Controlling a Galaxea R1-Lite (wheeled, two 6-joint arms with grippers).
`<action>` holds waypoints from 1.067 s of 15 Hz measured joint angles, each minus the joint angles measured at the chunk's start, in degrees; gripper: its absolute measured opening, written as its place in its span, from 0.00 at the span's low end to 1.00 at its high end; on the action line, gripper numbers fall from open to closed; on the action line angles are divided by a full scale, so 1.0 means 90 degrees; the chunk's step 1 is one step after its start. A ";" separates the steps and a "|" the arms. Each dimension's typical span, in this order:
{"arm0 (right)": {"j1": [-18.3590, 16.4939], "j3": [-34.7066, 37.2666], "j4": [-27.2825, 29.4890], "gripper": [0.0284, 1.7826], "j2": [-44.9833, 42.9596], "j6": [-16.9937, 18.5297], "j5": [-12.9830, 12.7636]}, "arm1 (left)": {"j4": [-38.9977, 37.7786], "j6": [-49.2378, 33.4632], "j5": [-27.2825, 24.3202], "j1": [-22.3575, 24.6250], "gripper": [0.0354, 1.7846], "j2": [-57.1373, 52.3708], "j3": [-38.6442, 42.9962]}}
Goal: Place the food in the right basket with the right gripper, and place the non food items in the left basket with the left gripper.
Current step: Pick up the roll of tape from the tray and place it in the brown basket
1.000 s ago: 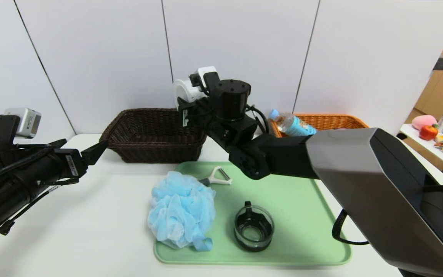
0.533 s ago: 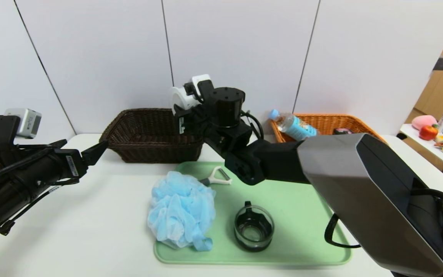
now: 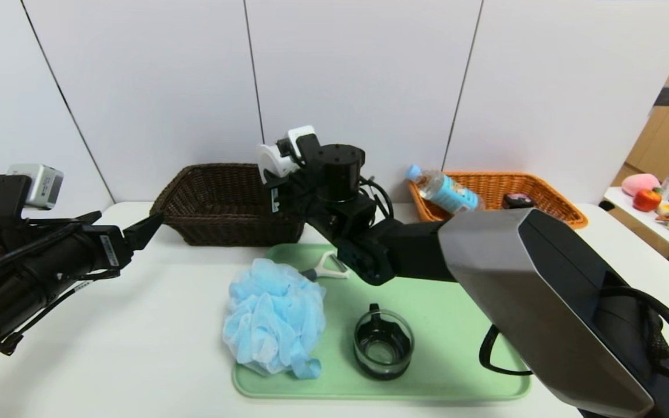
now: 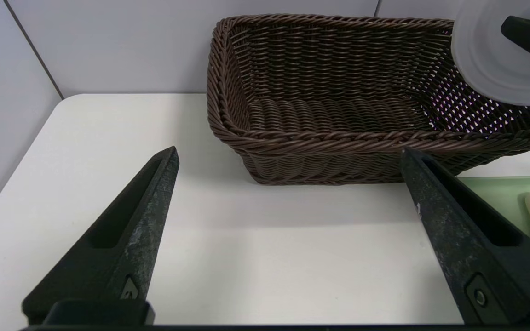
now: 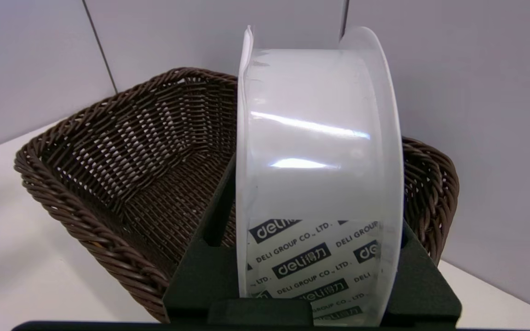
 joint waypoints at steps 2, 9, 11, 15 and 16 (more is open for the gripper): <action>-0.0007 0.0000 0.0000 0.32 0.0061 -0.0001 0.0005 | 0.0000 0.0000 0.0003 0.0000 0.94 0.0000 -0.0003; -0.0022 0.0000 0.0039 0.32 0.0205 -0.0004 0.0122 | -0.0156 0.0018 0.0000 0.0008 0.94 0.0114 -0.0037; -0.0028 0.0000 0.0070 0.32 0.0217 -0.0004 0.0122 | -0.0205 0.0027 0.0000 0.0008 0.94 0.0153 -0.0034; -0.0028 0.0000 0.0153 0.49 0.0226 -0.0004 0.0119 | -0.0226 0.0030 0.0000 0.0008 0.94 0.0192 -0.0027; -0.0027 0.0000 0.0126 0.54 0.0229 -0.0004 0.0119 | -0.0226 0.0023 0.0003 0.0008 0.94 0.0194 -0.0027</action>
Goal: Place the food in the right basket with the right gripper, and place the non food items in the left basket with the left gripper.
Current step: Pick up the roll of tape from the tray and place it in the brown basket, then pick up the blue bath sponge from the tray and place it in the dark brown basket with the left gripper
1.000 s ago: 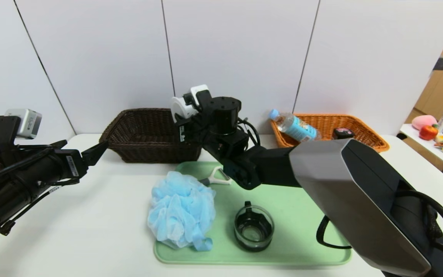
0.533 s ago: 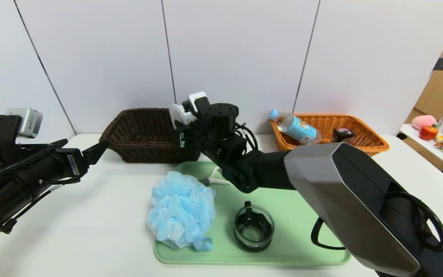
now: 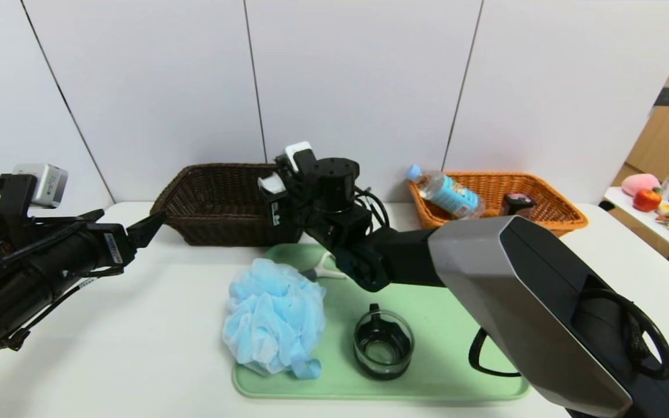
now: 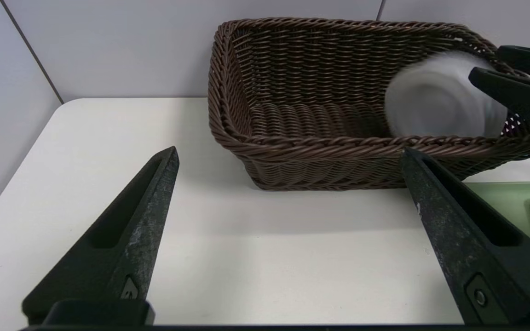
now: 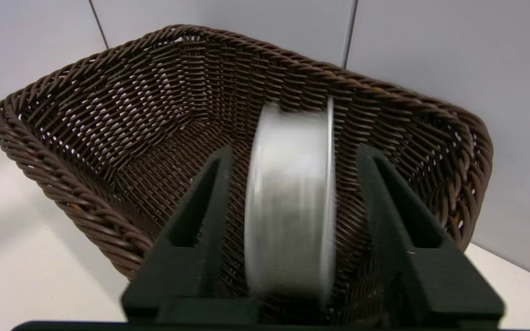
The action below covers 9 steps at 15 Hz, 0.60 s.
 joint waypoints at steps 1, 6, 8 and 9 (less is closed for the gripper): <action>-0.0001 0.0000 -0.0024 0.60 -0.0003 -0.0003 0.0000 | 0.0000 0.0001 -0.0003 0.0000 0.94 0.0000 0.0000; -0.0026 0.0000 -0.0076 0.77 -0.0126 -0.0034 -0.0005 | -0.0009 0.0007 -0.0003 0.0000 0.94 0.0003 -0.0022; -0.0056 0.0003 -0.0177 0.81 -0.0324 -0.0034 -0.0049 | -0.0016 0.0001 -0.0003 0.0000 0.94 -0.0004 -0.0026; -0.0077 0.0012 -0.0175 0.83 -0.0474 -0.0039 -0.0092 | -0.0089 -0.0003 -0.0011 -0.0003 0.94 -0.0012 -0.0043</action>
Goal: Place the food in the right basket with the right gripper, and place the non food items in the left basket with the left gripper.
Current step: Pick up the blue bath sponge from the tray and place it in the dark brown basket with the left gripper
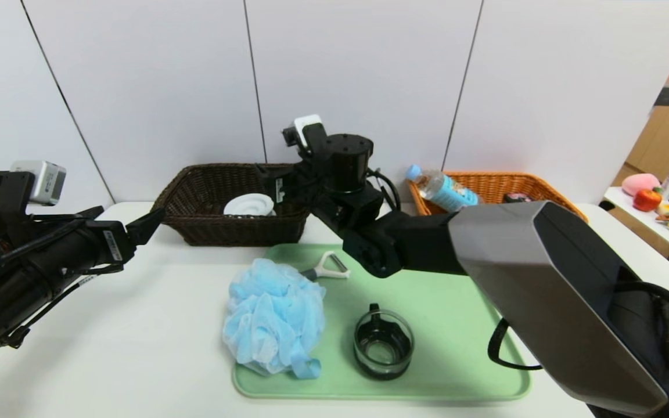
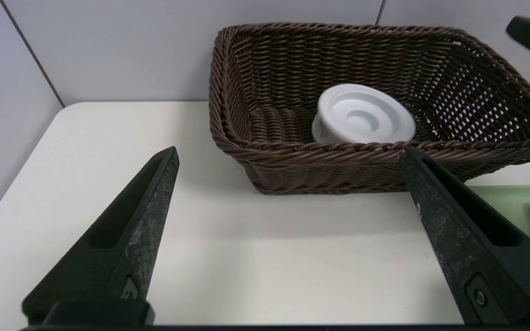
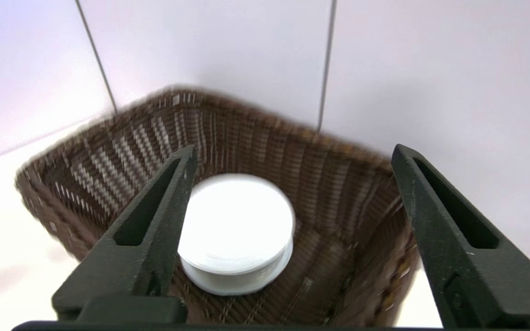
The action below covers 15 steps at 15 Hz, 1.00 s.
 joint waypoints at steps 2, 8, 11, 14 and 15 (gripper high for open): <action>-0.0070 0.0024 0.0018 0.86 -0.0423 -0.0027 -0.0129 | -0.0279 -0.0034 -0.0014 -0.0076 0.94 -0.0007 -0.0018; -0.0413 0.0824 0.0440 0.91 -0.1926 -0.0236 -0.0260 | -0.0486 -0.0263 -0.0046 -0.1231 0.94 -0.0133 -0.0177; -0.0649 0.1858 0.0459 0.93 -0.2736 -0.0402 -0.0419 | 0.0073 -0.0312 0.0156 -0.2095 0.94 -0.0390 -0.0425; -0.1103 0.2956 0.0471 0.94 -0.3640 -0.0660 -0.0707 | 0.0214 -0.0306 0.0611 -0.2705 0.94 -0.0463 -0.0569; -0.1326 0.3362 0.0469 0.94 -0.3970 -0.0777 -0.0741 | 0.0209 -0.0299 0.0740 -0.2846 0.94 -0.0442 -0.0603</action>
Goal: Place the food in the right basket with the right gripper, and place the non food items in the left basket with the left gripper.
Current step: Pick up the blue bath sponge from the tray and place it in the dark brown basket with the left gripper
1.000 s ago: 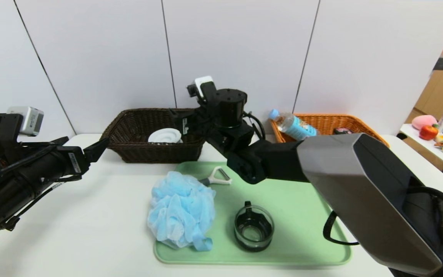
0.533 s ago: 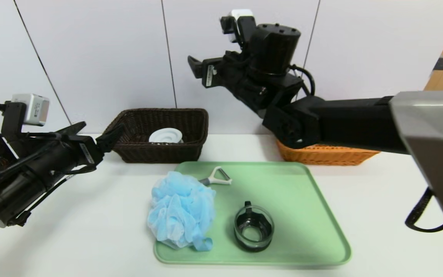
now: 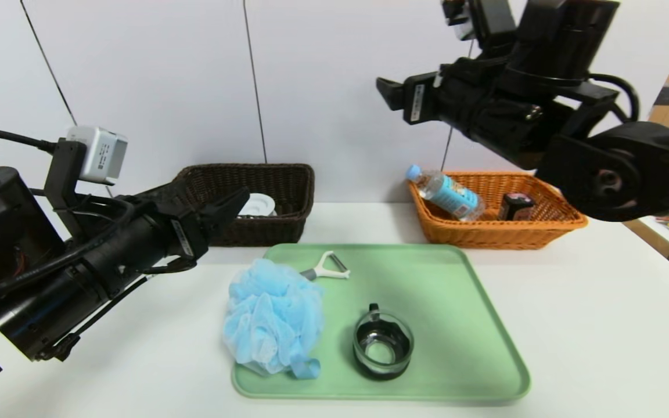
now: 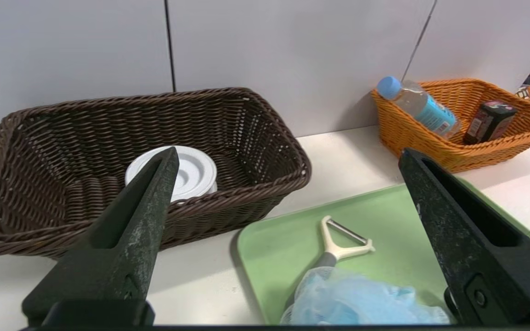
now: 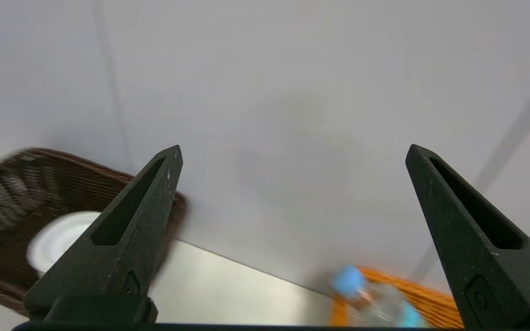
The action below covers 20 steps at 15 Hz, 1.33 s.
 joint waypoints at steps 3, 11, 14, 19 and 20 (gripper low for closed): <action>-0.1170 0.1369 -0.0007 0.95 -0.1084 -0.0494 0.0022 | -0.0027 0.0000 0.0248 -0.0211 0.94 0.0171 -0.0102; -0.3850 0.4133 0.1430 0.95 -0.4003 -0.0611 0.0968 | 0.1445 0.0454 0.0034 -0.0612 0.94 0.0367 -0.0451; -0.4008 0.4628 0.1657 0.95 -0.4527 -0.0420 0.1001 | 0.3862 0.0767 -0.0302 -0.0620 0.94 0.0000 -0.1535; -0.4085 0.5082 0.1608 0.95 -0.4845 -0.0286 0.0990 | 0.8112 0.0958 -0.1099 -0.0695 0.94 -0.0089 -0.3275; -0.4112 0.5094 0.1627 0.95 -0.4872 -0.0133 0.0996 | 0.8326 0.0924 -0.1108 -0.0734 0.94 0.0012 -0.3293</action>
